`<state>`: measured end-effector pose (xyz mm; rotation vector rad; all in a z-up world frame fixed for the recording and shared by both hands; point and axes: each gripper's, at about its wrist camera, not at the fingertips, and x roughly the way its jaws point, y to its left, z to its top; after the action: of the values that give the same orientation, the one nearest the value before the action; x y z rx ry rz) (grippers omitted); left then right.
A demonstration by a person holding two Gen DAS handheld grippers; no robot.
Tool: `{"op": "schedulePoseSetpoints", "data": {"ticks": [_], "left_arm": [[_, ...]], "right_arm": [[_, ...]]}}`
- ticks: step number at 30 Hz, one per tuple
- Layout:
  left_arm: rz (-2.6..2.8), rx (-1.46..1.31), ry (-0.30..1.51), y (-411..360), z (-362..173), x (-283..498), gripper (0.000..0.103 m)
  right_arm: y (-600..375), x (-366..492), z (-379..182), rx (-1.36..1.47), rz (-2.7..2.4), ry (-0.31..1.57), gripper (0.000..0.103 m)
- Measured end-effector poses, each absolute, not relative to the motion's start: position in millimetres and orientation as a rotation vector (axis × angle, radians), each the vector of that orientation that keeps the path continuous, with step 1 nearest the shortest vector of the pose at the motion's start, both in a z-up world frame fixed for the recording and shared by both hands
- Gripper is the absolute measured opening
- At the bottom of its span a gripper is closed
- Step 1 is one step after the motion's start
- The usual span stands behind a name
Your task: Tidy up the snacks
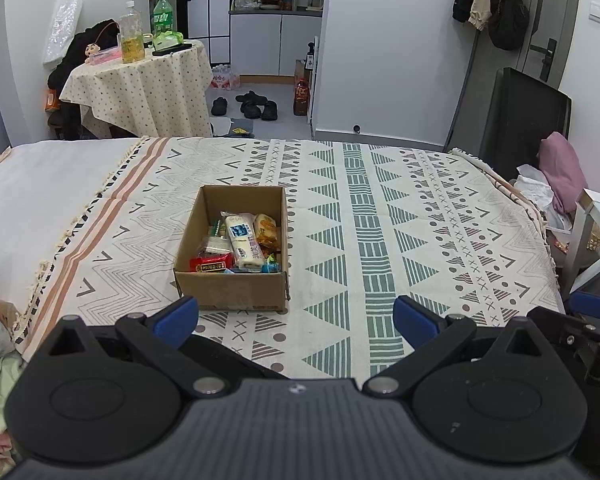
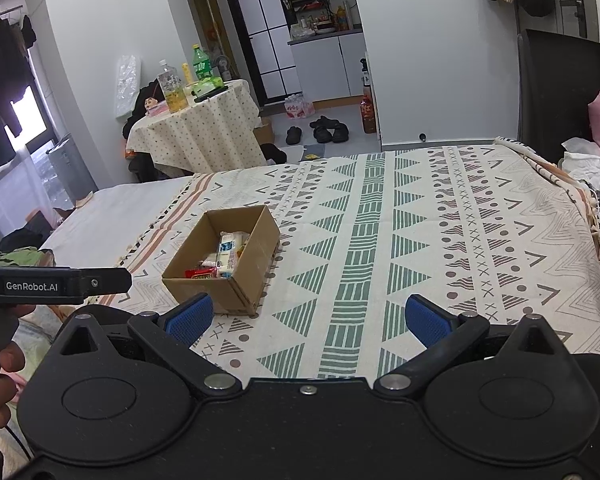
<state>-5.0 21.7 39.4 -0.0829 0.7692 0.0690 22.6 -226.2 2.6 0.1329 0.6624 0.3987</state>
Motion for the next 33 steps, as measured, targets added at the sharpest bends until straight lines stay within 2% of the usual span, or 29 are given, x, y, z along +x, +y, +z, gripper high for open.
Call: {"op": "schedulePoseSetpoints", "data": {"ticks": [33], "left_arm": [[0.062,-0.081,0.770,18.7,40.0,-4.4,0.103]], "right_arm": [[-225.3,24.4,5.2,0.139,0.381,0.653,0.103]]}}
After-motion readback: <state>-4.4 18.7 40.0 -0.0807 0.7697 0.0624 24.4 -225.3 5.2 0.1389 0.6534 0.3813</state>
